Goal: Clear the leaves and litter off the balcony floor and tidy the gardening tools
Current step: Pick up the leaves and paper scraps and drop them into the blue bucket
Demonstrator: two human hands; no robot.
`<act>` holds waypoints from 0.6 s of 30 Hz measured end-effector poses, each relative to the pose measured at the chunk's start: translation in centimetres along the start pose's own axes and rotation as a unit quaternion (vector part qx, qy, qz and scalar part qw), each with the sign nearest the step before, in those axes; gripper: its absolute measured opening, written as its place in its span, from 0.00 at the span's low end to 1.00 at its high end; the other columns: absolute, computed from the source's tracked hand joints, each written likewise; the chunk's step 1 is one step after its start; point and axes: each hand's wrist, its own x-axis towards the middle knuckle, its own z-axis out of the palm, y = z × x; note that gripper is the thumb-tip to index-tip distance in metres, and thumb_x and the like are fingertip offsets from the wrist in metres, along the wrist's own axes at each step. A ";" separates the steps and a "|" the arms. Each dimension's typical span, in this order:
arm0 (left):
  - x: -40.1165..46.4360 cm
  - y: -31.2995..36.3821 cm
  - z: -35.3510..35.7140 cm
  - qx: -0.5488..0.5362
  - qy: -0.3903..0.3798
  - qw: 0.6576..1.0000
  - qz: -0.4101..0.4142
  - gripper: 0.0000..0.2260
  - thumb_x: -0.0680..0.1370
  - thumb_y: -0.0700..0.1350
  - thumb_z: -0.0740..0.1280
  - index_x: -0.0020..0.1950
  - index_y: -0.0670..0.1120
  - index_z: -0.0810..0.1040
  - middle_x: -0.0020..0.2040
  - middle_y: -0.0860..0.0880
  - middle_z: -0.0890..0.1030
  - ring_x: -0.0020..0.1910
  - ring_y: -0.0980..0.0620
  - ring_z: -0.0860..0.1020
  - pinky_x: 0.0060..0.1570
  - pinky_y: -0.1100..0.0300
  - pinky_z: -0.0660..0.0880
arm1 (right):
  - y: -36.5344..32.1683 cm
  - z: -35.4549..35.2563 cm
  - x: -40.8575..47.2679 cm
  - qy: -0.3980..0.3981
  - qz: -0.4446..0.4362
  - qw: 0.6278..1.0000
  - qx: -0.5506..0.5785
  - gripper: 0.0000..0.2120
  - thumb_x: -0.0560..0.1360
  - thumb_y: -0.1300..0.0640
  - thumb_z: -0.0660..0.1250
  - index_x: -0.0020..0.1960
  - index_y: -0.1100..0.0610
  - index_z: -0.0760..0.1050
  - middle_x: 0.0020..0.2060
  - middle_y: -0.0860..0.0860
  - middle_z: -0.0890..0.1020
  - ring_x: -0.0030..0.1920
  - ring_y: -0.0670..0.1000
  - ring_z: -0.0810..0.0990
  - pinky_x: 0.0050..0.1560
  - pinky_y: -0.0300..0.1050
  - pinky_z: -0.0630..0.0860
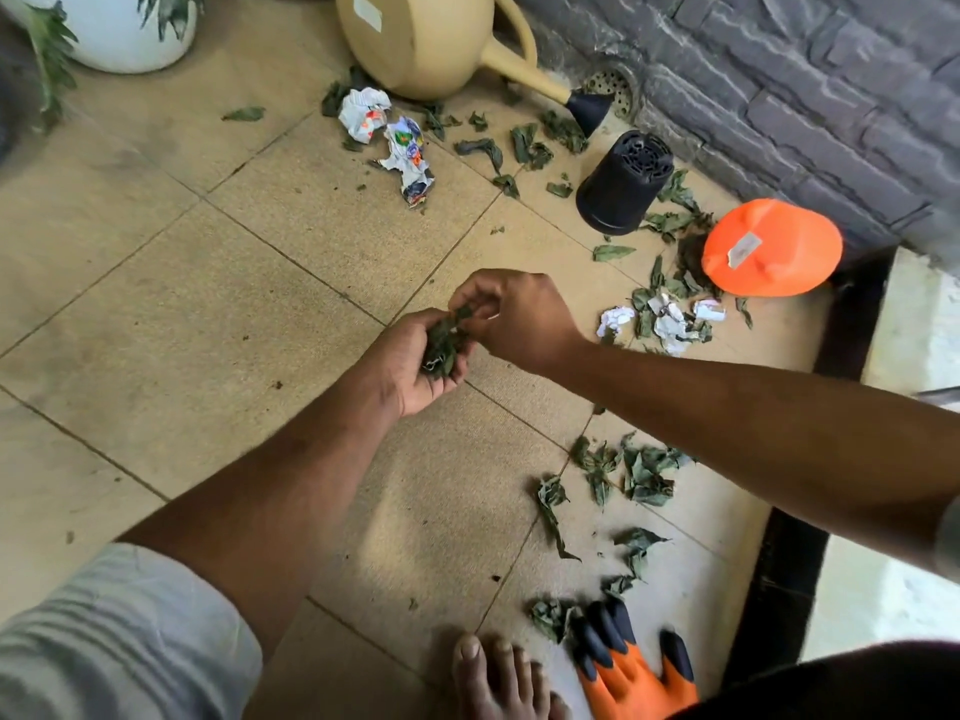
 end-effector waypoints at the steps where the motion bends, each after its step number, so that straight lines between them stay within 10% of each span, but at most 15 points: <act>1: 0.1 0.2 0.1 0.000 0.001 1.000 0.004 0.11 0.85 0.44 0.61 0.58 0.41 0.81 0.47 0.43 0.85 0.40 0.50 0.82 0.33 0.60 0.79 | 0.1 0.5 -0.3 0.000 -0.003 1.000 -0.021 0.10 0.75 0.62 0.74 0.51 0.48 0.84 0.41 0.40 0.85 0.40 0.39 0.84 0.42 0.38 0.83; 12: 2.1 0.5 1.6 0.061 0.063 0.995 -0.052 0.08 0.84 0.40 0.63 0.48 0.44 0.81 0.35 0.50 0.79 0.29 0.57 0.72 0.26 0.65 0.67 | 3.9 -0.5 -4.0 0.017 -0.114 0.988 -0.105 0.16 0.80 0.45 0.70 0.64 0.50 0.76 0.59 0.45 0.80 0.61 0.47 0.76 0.64 0.54 0.74; 18: 2.8 1.0 0.4 0.106 0.074 0.990 -0.055 0.05 0.85 0.46 0.68 0.52 0.47 0.82 0.29 0.54 0.73 0.24 0.59 0.67 0.22 0.67 0.63 | 7.0 -0.4 -11.7 -0.281 -0.335 0.816 -0.377 0.24 0.82 0.33 0.60 0.72 0.44 0.71 0.74 0.50 0.73 0.78 0.56 0.66 0.77 0.65 0.60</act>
